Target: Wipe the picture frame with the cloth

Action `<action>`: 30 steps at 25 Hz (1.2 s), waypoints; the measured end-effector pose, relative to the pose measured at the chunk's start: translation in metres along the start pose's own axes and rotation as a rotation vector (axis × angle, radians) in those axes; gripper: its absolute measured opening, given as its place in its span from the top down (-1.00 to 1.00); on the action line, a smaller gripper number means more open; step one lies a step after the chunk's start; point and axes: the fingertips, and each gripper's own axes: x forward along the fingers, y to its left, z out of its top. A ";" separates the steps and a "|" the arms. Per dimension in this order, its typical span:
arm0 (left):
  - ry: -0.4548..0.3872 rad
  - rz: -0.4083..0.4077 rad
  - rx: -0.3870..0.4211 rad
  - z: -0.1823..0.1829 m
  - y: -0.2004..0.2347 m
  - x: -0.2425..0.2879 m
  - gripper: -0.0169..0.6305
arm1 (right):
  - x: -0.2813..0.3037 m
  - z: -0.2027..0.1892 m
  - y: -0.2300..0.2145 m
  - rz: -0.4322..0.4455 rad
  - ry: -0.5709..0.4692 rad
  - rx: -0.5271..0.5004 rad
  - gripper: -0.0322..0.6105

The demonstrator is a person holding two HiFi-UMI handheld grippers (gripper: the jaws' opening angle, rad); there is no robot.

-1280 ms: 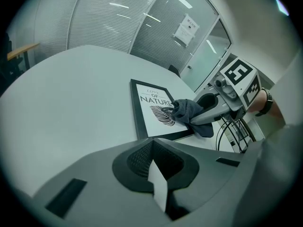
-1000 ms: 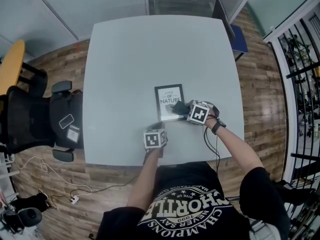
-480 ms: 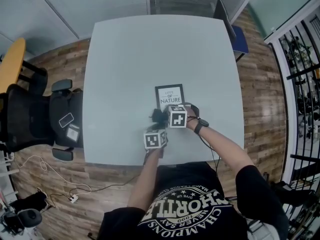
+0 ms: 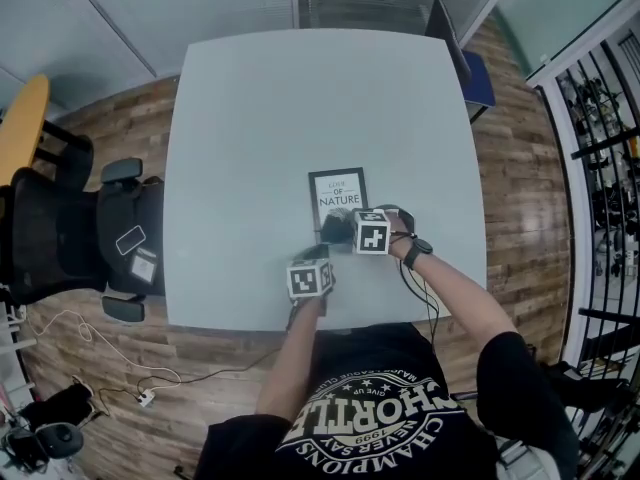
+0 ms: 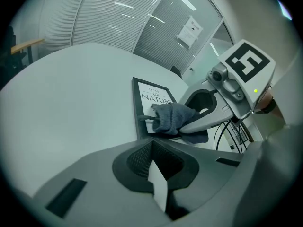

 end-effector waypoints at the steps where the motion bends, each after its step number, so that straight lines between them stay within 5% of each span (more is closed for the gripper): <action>1: 0.001 0.000 0.000 0.000 0.000 0.000 0.96 | -0.003 -0.009 -0.001 -0.009 0.005 0.015 0.66; 12: 0.006 0.001 0.012 -0.001 0.000 -0.001 0.96 | -0.024 -0.063 -0.005 -0.093 -0.057 0.234 0.66; 17: 0.032 -0.021 -0.009 -0.005 -0.004 -0.004 0.96 | -0.035 -0.074 -0.001 -0.124 -0.120 0.438 0.66; 20: 0.011 -0.045 0.009 0.005 -0.007 -0.014 0.96 | -0.056 -0.060 -0.013 -0.188 -0.272 0.551 0.66; 24: -0.119 -0.092 0.036 0.044 -0.021 -0.043 0.96 | -0.108 -0.032 -0.031 -0.313 -0.507 0.676 0.66; 30: -0.356 -0.083 0.195 0.124 -0.057 -0.110 0.96 | -0.215 0.001 -0.037 -0.635 -0.841 0.730 0.66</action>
